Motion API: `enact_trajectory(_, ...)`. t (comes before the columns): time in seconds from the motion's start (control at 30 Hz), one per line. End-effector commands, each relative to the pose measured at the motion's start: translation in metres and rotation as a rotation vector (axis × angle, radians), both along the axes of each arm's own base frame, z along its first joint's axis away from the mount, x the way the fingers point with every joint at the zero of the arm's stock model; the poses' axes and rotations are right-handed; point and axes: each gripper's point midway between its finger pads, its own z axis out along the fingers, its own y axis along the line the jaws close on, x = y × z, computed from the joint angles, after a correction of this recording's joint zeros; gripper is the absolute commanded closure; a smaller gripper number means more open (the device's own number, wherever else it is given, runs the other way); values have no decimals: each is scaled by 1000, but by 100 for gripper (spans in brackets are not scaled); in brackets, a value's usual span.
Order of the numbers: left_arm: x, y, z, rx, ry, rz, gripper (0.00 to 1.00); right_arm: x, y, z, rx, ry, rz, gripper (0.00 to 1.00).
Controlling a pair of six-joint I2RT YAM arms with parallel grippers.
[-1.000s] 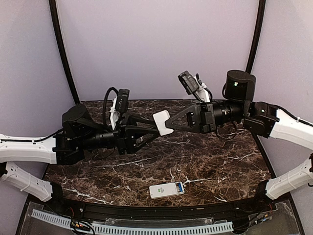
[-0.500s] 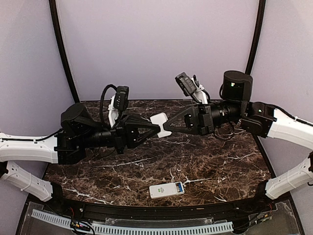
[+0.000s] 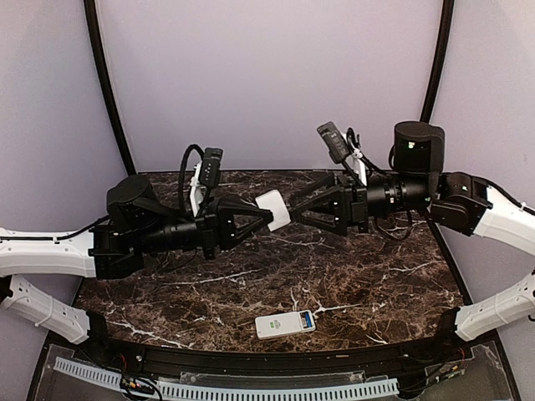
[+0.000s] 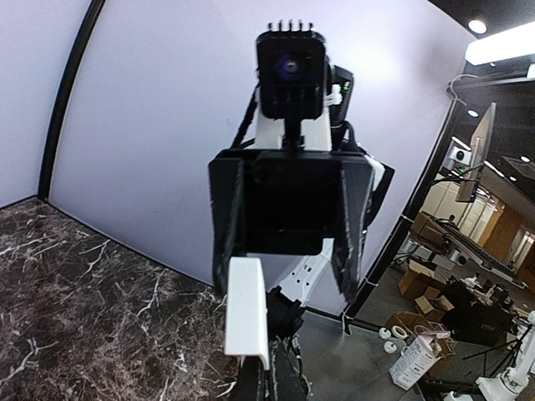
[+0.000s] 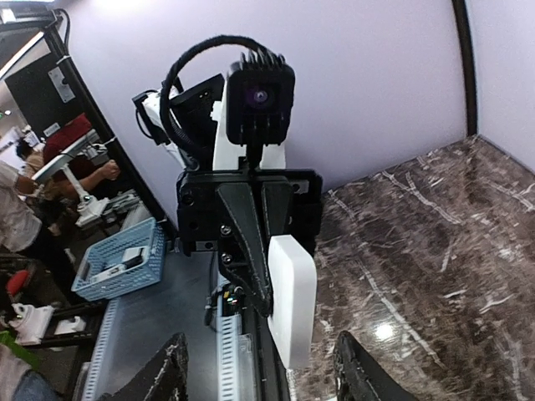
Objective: Load the batteries into the remote control
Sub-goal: Pass from the right arm to the left, then pass from the left arm to the right
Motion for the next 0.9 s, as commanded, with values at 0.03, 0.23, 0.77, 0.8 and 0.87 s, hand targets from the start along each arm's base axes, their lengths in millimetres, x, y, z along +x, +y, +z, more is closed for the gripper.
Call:
enact_trajectory(0.03,22,9,-12,86,78,128,100,26,-33,10,-62,-365,-199,39)
enact_trajectory(0.23,33,4,-33,167,149,155,100,28,-42,0,-113,-591,-191,2)
enact_trajectory(0.77,44,-19,-65,237,320,44,100,5,-26,-52,-138,-1089,-4,1)
enact_trajectory(0.8,44,-21,-65,237,323,39,100,7,-23,-57,-160,-1117,4,1)
enact_trajectory(0.87,43,-24,-68,236,332,20,100,14,-18,-65,-200,-1154,13,1)
